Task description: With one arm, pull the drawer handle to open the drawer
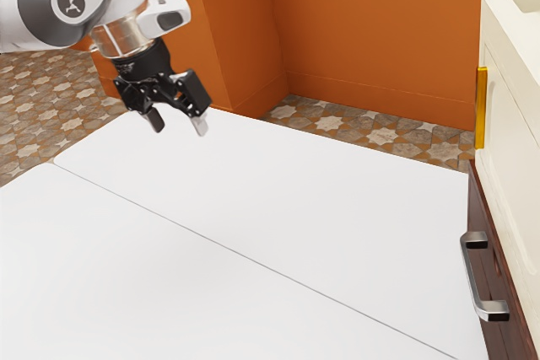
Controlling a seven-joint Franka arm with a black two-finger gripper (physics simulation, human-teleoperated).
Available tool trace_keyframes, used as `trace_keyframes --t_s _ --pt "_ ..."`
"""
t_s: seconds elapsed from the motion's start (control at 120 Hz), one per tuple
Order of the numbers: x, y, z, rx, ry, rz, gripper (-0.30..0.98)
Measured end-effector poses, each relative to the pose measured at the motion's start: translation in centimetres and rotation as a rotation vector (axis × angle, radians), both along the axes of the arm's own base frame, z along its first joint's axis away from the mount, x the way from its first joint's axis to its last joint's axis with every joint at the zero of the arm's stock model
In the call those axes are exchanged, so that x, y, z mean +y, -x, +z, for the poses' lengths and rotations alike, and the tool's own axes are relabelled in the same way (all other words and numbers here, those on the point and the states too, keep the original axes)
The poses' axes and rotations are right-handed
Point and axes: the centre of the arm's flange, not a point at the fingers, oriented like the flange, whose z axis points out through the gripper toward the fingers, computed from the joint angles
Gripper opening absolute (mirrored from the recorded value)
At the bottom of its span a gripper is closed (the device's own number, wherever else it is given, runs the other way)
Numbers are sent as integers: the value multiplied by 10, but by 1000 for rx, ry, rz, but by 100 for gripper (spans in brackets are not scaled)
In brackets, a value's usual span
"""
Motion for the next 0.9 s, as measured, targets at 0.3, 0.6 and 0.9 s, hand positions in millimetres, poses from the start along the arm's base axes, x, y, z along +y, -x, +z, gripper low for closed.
trace_keyframes --t_s 0.3,0.6,0.9 --pt "-37 21 88 -151 -25 -57 69" --pt "-54 77 121 -98 112 7 69" --pt "-59 77 72 76 228 188 69"
